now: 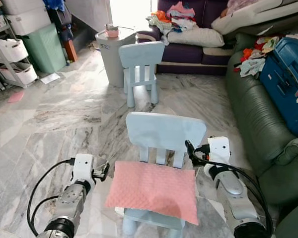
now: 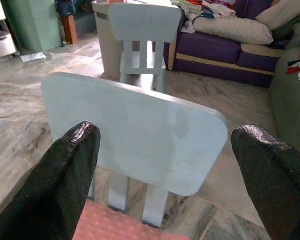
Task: Move the pillow to the sofa
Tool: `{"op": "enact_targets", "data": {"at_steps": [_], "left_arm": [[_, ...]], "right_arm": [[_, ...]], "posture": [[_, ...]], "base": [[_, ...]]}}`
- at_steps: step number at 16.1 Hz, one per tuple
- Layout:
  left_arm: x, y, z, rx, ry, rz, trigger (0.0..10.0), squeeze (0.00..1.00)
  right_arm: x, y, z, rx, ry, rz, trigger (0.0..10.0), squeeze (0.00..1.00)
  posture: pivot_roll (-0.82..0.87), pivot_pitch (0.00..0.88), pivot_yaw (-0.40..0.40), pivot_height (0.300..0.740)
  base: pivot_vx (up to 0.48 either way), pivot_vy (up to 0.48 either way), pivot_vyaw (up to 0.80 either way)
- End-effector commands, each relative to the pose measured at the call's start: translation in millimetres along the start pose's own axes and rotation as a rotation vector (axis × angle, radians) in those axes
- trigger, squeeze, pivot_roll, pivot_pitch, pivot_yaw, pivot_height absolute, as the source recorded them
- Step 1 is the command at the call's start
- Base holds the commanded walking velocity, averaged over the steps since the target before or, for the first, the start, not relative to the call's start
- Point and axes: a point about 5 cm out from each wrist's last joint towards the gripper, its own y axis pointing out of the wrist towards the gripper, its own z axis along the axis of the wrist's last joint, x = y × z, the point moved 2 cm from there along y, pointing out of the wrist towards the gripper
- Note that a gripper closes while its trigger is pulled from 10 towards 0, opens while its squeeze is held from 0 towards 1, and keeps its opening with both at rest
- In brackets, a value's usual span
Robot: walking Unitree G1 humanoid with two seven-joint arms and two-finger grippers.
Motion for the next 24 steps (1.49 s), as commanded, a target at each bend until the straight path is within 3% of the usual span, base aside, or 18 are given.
{"op": "enact_targets", "data": {"at_steps": [1,7,9,14,19,24], "left_arm": [[-0.9,-1.8,-1.1,0.005,0.02,-0.003,10.0,0.0],[-8.4,-13.7,-19.6,-0.024,0.024,0.014,10.0,0.0],[-10.2,-16.8,-3.7,0.081,-0.012,0.022,10.0,0.0],[11.4,-48.6,30.3,0.276,0.046,-0.066,10.0,0.0],[10.9,-62.2,33.4,0.233,0.059,-0.081,10.0,0.0],[20.7,-60.2,36.9,0.222,0.05,-0.099,10.0,0.0]], "right_arm": [[1.6,-0.5,2.1,0.007,0.001,-0.001,10.0,0.0],[1.3,-5.6,-5.6,-0.023,0.012,0.005,10.0,0.0],[-1.0,-7.5,2.1,0.004,0.035,0.023,10.0,0.0],[1.1,-25.8,23.6,0.074,0.046,0.035,10.0,0.0],[20.6,-61.5,11.8,0.009,0.057,-0.018,10.0,0.0],[19.4,-52.4,22.2,0.023,0.041,-0.008,10.0,0.0]], "posture": [[-0.13,0.0,0.023,0.74],[-0.12,0.0,0.017,0.74],[-0.11,0.0,0.015,0.74],[-0.07,0.0,0.018,0.74],[-0.1,0.0,0.036,0.74],[-0.11,0.0,0.028,0.74]], "base": [[0.0,0.0,0.0],[0.0,0.0,0.0],[0.0,0.0,0.0],[0.0,0.0,0.0],[0.0,0.0,0.0],[0.0,0.0,0.0]]}}
